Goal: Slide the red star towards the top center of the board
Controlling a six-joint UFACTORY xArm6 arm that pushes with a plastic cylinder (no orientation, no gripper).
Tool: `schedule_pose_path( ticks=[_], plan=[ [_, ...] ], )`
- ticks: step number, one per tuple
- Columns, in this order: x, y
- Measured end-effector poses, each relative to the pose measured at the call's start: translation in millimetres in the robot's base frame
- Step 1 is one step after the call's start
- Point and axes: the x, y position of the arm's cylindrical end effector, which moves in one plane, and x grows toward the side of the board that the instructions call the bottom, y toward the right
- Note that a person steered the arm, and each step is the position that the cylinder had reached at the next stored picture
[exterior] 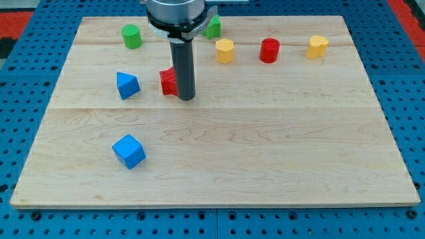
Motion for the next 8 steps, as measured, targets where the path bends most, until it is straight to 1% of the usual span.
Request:
schedule_pose_path(
  ticks=[2, 4, 5, 6, 8],
  plan=[
    [1, -65],
    [1, -53],
    [1, -23],
    [-9, -29],
    [-44, -30]
  ],
)
